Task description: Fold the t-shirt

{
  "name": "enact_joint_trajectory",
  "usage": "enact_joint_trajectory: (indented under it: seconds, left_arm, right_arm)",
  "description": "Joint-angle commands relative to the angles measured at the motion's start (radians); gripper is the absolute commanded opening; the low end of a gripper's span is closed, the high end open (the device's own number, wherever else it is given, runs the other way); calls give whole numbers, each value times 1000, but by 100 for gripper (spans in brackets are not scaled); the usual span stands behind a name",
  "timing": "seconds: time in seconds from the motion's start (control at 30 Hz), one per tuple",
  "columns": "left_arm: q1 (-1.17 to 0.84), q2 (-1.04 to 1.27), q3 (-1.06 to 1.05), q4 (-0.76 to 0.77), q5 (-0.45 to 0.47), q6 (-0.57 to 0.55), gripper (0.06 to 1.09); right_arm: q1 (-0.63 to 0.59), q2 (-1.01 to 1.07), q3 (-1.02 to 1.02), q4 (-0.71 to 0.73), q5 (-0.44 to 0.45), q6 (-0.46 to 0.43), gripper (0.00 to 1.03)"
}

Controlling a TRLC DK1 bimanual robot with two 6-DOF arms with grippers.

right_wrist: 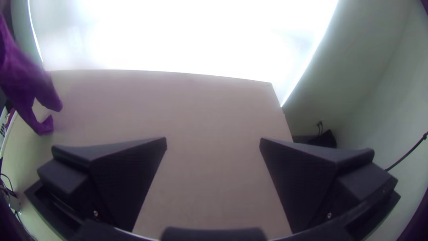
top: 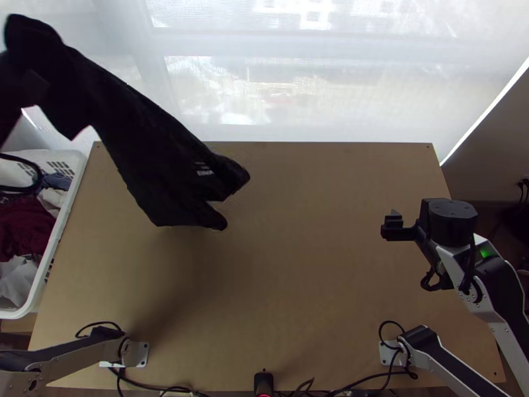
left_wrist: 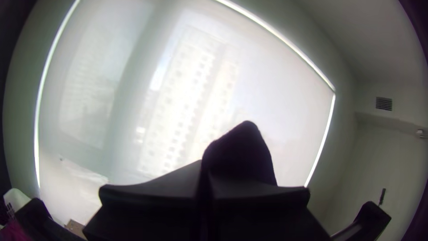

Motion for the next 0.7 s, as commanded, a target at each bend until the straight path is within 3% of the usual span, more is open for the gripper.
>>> enact_joint_trajectory:
  seconds: [0.0, 0.67]
  left_arm:
    - [-303, 48, -95, -16, -3, 11, 9]
    - [-848, 397, -94, 6, -13, 73, 9]
  right_arm:
    - [-24, 0, 12, -3, 11, -11, 98]
    - [-136, -43, 24, -24, 11, -14, 98]
